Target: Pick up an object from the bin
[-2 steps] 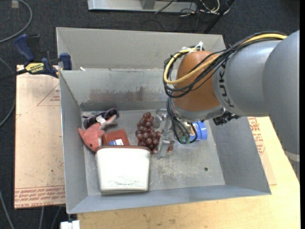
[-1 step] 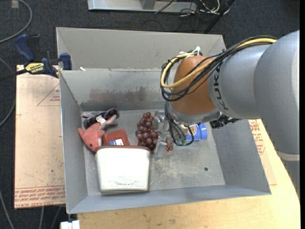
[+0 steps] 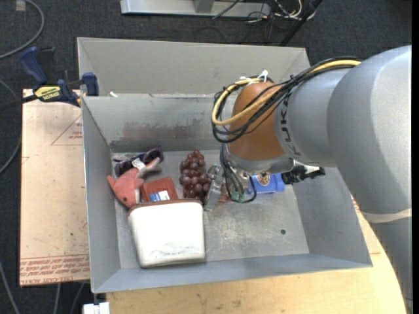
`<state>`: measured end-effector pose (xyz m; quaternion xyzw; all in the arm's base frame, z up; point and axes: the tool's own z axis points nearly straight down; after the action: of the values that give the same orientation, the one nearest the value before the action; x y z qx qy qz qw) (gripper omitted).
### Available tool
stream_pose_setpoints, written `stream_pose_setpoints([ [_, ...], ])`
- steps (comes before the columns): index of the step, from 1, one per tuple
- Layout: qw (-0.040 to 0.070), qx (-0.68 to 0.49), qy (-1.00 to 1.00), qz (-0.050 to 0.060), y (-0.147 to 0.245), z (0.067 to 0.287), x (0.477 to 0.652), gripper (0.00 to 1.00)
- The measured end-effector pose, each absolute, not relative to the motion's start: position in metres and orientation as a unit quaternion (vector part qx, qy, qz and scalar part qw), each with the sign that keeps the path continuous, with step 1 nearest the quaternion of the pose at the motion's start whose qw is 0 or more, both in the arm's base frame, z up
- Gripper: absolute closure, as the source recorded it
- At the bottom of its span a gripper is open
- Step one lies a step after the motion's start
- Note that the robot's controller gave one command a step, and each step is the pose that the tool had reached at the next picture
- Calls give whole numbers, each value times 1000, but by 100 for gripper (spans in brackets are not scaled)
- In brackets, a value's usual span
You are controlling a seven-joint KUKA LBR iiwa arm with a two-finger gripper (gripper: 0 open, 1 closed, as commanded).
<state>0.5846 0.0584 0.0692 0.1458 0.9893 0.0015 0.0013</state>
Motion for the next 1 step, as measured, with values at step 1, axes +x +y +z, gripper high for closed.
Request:
stream_pose_setpoints([
  [1,1,146,989,1,58,69,585,100],
])
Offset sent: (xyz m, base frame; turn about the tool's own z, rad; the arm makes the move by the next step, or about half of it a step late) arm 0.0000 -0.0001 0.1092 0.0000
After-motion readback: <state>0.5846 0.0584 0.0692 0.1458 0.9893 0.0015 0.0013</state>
